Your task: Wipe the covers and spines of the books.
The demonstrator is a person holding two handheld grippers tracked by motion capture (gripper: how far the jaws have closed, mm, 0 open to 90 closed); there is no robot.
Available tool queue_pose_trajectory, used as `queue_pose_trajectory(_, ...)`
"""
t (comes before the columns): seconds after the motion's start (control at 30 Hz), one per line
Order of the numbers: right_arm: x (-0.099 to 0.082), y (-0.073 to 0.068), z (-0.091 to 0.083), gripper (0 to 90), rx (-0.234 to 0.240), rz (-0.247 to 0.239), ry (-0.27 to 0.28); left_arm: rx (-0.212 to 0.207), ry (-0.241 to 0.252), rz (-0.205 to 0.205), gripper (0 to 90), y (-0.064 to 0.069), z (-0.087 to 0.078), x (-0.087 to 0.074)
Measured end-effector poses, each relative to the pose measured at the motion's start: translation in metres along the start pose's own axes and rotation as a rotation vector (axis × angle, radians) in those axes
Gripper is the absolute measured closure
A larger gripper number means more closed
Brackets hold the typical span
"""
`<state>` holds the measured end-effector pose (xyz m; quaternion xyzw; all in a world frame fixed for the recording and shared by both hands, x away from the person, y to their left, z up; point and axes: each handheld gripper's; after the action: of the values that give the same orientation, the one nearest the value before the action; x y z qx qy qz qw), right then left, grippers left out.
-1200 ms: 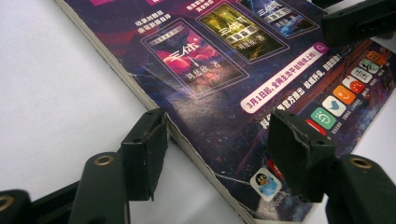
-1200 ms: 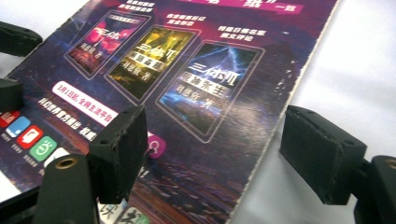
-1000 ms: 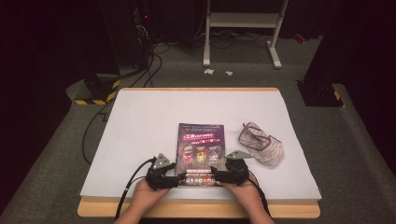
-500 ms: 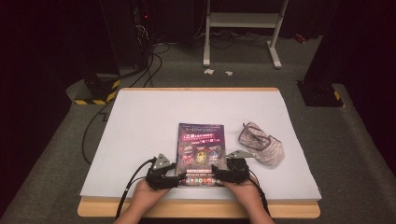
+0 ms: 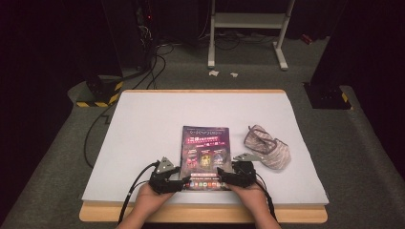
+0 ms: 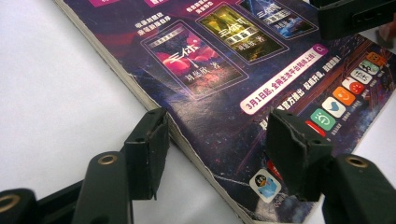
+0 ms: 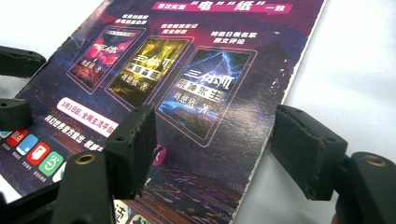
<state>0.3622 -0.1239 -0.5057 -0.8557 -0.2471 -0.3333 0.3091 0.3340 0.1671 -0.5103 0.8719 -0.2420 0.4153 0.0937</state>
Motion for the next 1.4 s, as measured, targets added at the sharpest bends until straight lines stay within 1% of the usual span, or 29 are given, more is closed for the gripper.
queue_pose_trajectory(0.47, 0.001, 0.000, -0.003, 33.3, 0.007, 0.005, 0.030, -0.001, 0.000, -0.005, 41.0, 0.000, 0.000, 0.000)
queue_pose_trajectory(0.67, 0.003, -0.003, -0.009, 34.1, 0.027, -0.001, 0.079, 0.003, 0.001, -0.006, 41.4, -0.001, 0.000, -0.001)
queue_pose_trajectory(1.03, 0.006, -0.010, -0.014, 34.9, 0.038, -0.018, 0.121, 0.006, 0.000, -0.012, 41.8, -0.001, -0.001, -0.001)
queue_pose_trajectory(1.13, 0.007, -0.012, -0.015, 35.3, 0.049, -0.021, 0.131, 0.008, 0.000, -0.012, 41.9, -0.001, -0.001, -0.001)
queue_pose_trajectory(1.17, 0.007, -0.014, -0.016, 35.7, 0.060, -0.014, 0.136, 0.009, 0.001, -0.012, 42.0, -0.001, -0.001, -0.001)
queue_pose_trajectory(1.2, 0.007, -0.014, -0.016, 35.7, 0.060, -0.014, 0.136, 0.008, 0.002, -0.014, 42.0, -0.001, -0.001, -0.001)
queue_pose_trajectory(1.3, 0.008, -0.019, -0.018, 36.0, 0.090, -0.017, 0.148, 0.009, 0.001, -0.017, 42.2, -0.002, -0.001, -0.001)
queue_pose_trajectory(1.4, 0.011, -0.026, -0.020, 32.8, 0.116, -0.023, 0.159, 0.010, 0.002, -0.017, 42.3, -0.003, -0.002, -0.002)
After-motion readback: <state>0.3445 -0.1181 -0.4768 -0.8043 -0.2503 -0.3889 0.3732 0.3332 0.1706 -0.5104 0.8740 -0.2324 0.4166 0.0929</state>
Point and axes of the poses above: each handheld gripper's, and its own axes: z roughly forward along the jaws, x roughly out of its top, y roughly to its right, and after that the axes turned 14 degrees about x, right-handed
